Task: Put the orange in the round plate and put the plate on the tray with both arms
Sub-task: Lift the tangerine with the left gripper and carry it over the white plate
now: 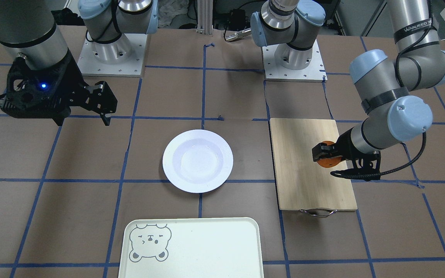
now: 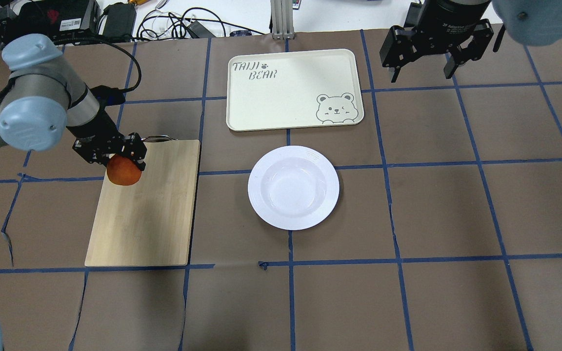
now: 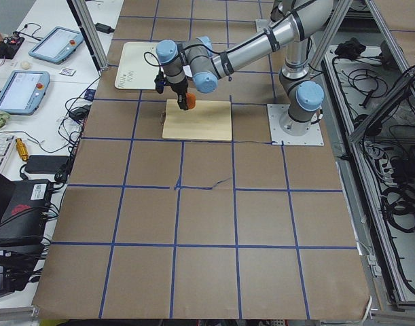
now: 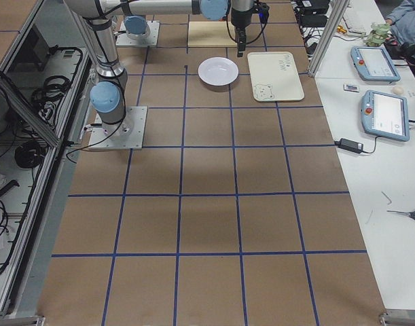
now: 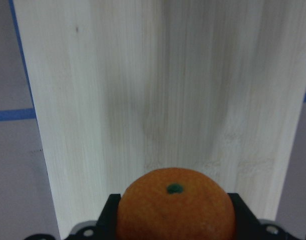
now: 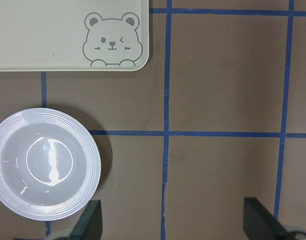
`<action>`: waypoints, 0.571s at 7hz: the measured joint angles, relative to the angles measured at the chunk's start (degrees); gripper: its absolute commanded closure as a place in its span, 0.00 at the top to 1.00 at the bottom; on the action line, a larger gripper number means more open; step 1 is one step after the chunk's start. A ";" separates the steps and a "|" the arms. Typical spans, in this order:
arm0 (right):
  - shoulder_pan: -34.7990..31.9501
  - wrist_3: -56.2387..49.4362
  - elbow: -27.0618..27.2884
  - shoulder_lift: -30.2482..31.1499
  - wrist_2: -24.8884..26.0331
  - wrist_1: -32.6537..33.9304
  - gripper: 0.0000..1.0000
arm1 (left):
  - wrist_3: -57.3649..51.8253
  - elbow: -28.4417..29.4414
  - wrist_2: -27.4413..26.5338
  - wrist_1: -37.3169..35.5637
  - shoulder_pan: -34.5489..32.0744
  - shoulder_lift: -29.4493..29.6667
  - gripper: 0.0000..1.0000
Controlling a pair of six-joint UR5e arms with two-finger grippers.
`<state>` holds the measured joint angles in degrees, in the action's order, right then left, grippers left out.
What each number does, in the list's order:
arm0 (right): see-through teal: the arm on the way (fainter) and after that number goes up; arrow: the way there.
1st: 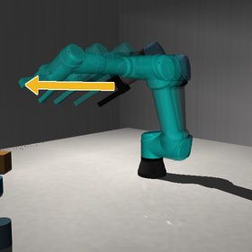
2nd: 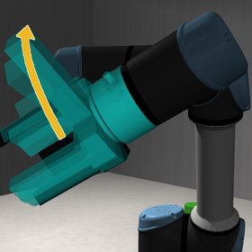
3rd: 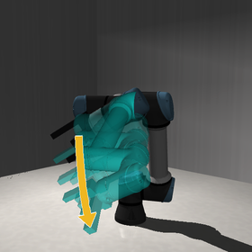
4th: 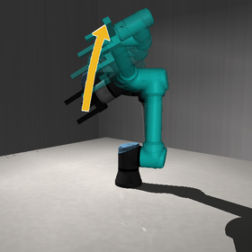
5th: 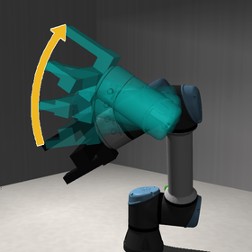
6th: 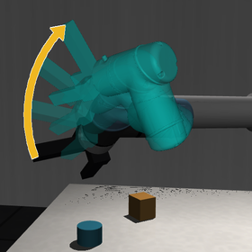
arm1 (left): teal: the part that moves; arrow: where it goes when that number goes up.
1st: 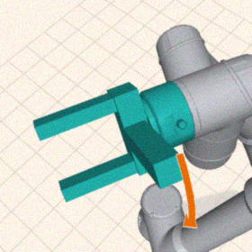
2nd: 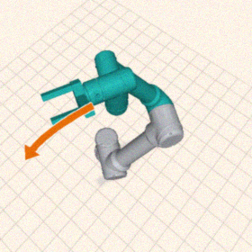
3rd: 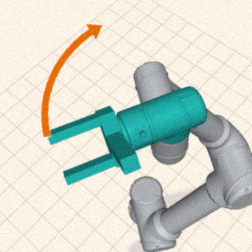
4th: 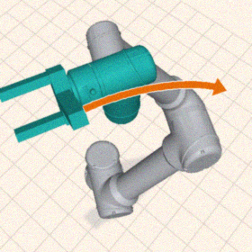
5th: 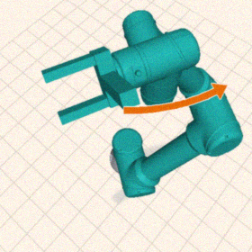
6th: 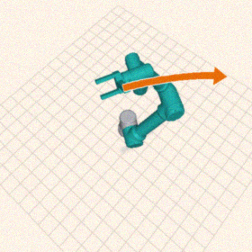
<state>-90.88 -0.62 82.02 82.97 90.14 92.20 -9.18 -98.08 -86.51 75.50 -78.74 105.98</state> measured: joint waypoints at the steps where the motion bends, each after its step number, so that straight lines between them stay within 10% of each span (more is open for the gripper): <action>1: 0.00 0.00 0.07 0.00 0.00 0.00 1.00 | 5.83 1.43 2.10 -0.35 -3.36 0.17 0.00; 4: 0.00 0.00 0.36 0.03 -0.04 0.00 1.00 | 22.73 1.96 8.47 -8.74 -14.66 3.68 0.00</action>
<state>-90.88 -0.61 82.38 83.00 90.11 92.20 13.55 -96.13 -78.03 66.77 -93.41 109.66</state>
